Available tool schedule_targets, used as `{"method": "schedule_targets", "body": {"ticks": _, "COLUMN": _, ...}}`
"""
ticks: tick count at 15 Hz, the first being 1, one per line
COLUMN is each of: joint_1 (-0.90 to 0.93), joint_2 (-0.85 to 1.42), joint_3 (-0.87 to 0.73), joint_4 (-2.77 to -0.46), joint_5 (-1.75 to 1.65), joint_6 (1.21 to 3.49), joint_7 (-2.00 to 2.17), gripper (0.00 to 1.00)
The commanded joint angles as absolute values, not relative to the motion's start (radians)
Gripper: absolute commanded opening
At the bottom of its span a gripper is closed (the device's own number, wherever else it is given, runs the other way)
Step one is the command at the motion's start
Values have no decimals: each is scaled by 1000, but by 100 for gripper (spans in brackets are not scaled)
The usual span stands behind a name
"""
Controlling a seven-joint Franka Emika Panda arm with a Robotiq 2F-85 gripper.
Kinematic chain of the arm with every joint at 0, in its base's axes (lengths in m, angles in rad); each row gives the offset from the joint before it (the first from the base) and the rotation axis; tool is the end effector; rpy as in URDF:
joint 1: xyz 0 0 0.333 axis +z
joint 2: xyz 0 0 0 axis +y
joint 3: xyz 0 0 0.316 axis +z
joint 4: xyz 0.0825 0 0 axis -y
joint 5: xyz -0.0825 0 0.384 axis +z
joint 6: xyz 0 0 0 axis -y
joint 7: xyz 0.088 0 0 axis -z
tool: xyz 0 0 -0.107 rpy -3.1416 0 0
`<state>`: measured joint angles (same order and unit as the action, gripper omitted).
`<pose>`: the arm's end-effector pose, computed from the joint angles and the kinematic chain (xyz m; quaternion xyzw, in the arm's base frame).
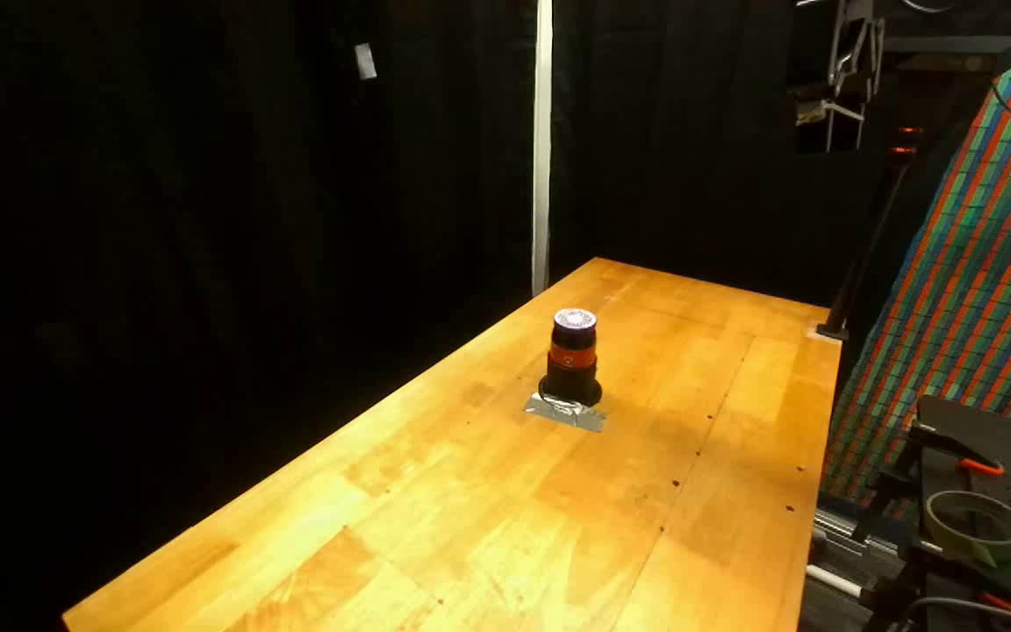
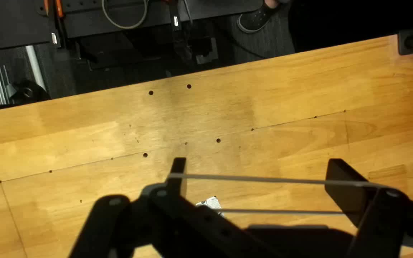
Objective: Put the rubber band around the cup
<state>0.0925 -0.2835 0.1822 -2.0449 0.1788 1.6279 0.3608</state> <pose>0.4338 0.1490 0.5483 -0.9939 0.0593 0.0846 0.0391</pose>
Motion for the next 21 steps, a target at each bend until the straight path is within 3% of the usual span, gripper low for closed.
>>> {"method": "schedule_targets", "body": {"ticks": 1, "joint_1": 95, "joint_2": -283, "joint_3": 180, "joint_4": -2040, "joint_5": 178, "joint_6": 1627, "joint_7": 362, "gripper": 100}}
{"method": "schedule_targets", "body": {"ticks": 12, "joint_1": 95, "joint_2": -286, "joint_3": 180, "joint_4": -2035, "joint_5": 178, "joint_6": 1627, "joint_7": 362, "gripper": 100}}
{"method": "schedule_targets", "body": {"ticks": 21, "joint_1": 98, "joint_2": 87, "joint_3": 175, "joint_4": -1859, "joint_5": 48, "joint_6": 2011, "joint_7": 456, "gripper": 100}}
